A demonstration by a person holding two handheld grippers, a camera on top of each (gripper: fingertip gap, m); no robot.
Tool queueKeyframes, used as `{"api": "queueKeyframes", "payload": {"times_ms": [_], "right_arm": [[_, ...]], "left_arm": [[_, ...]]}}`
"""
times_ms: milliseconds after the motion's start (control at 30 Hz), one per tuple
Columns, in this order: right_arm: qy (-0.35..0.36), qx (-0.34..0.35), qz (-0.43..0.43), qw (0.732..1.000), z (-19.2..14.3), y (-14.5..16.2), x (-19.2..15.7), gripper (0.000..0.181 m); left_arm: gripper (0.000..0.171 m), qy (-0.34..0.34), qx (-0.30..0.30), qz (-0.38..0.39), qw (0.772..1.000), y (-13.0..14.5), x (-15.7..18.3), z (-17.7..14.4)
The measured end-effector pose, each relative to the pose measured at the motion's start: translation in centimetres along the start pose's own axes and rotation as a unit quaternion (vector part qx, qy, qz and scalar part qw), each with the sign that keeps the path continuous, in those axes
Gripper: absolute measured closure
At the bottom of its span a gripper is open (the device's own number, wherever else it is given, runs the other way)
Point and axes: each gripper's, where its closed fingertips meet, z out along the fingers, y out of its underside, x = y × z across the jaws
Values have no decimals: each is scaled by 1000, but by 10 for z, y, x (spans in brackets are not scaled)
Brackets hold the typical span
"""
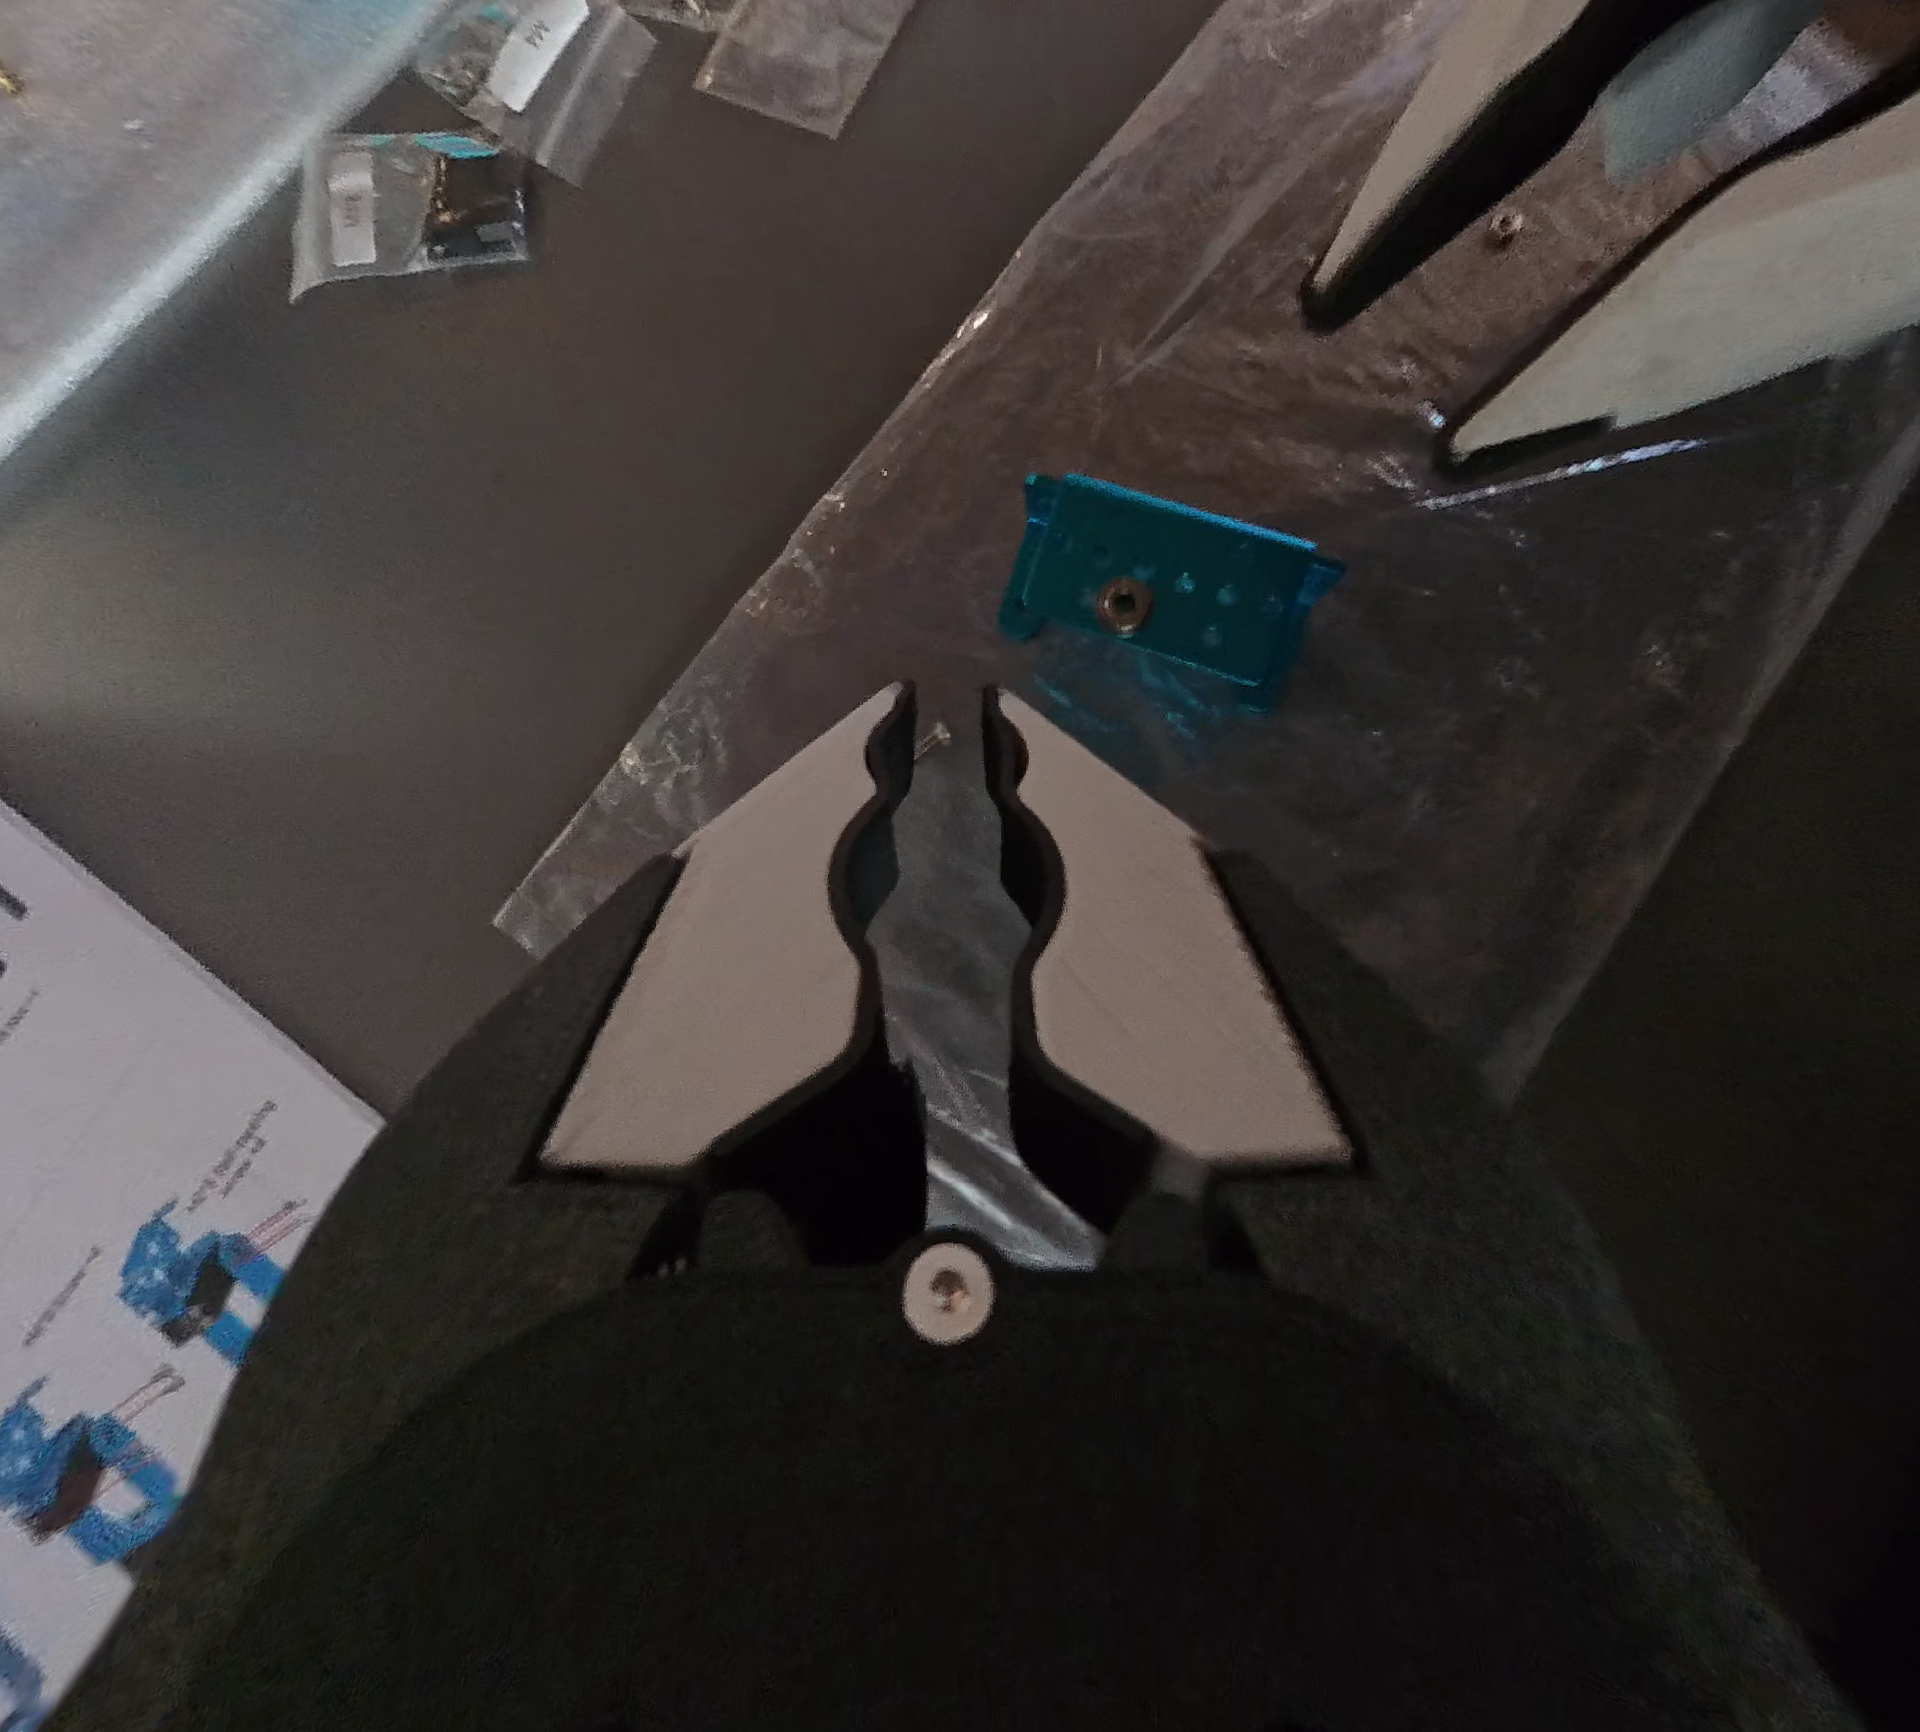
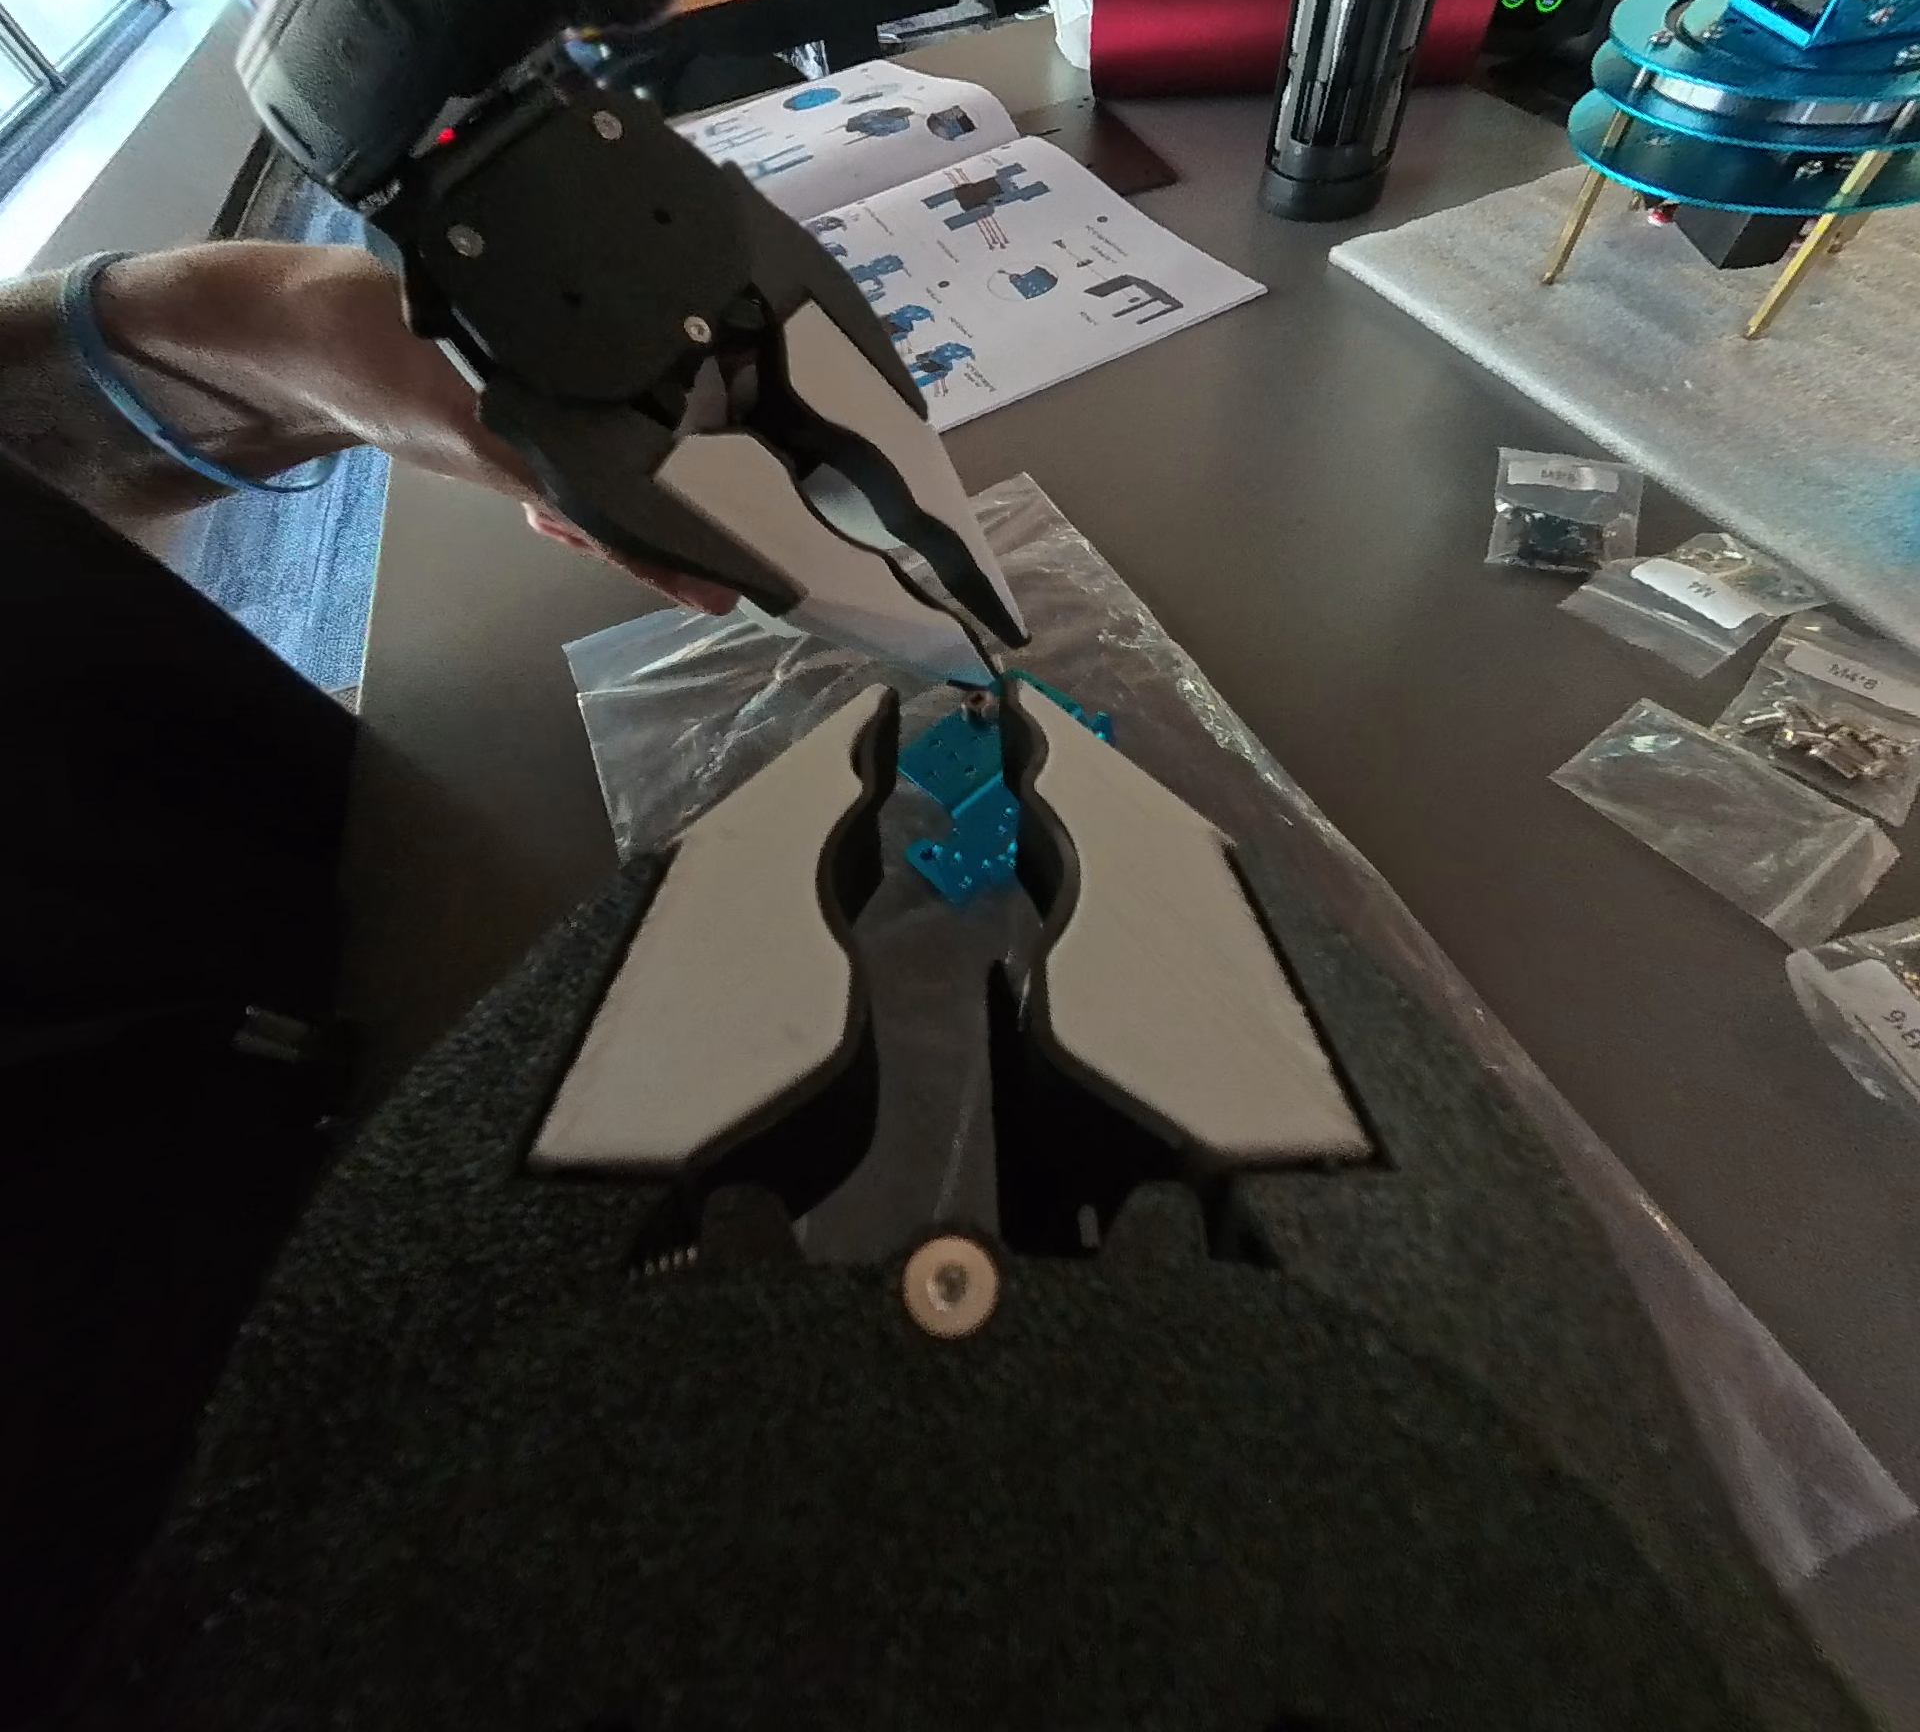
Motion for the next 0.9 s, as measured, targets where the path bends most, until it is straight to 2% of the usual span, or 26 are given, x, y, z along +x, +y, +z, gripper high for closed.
{"api": "queueKeyframes", "payload": {"times_ms": [333, 667, 900], "right_arm": [[4, 4, -1, 1000, -4, -2, 1, 163], [-1, 1, -6, 1000, -2, -1, -2, 163], [1, -4, -3, 1000, -1, 1, 0, 163]], "left_arm": [[162, -3, -41, 10, 999, 9, -3, 5], [169, -5, -42, 11, 999, 13, -2, 3], [171, -11, -39, 54, 998, 12, -2, 3]]}}
